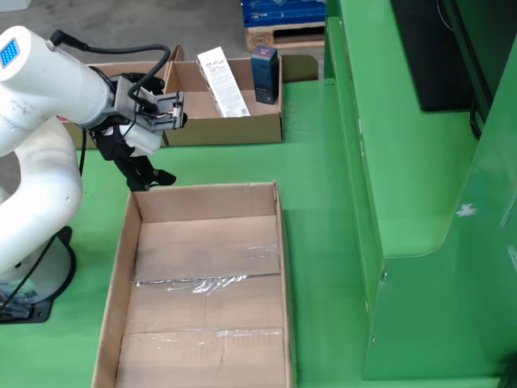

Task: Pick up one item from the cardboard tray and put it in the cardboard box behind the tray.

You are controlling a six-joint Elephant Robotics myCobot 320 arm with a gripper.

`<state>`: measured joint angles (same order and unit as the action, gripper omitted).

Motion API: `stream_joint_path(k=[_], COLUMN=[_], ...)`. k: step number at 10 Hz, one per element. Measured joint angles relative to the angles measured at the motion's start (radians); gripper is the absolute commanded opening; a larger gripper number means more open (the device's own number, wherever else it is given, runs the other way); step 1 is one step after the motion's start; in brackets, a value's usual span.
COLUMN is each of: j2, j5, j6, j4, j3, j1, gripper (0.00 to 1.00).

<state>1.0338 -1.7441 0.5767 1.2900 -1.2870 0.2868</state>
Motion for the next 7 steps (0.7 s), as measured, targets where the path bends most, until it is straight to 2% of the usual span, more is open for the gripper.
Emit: stream_joint_path(k=[1,5,7], j2=[-0.001,-0.187,-0.202], j5=[0.025,0.199,0.298], j6=[0.026,0.204,0.301], j4=[0.025,0.202,0.299], j3=[-0.032,-0.221,-0.317], j1=[0.002,0.157,0.172], gripper=[0.50,0.50,0.50])
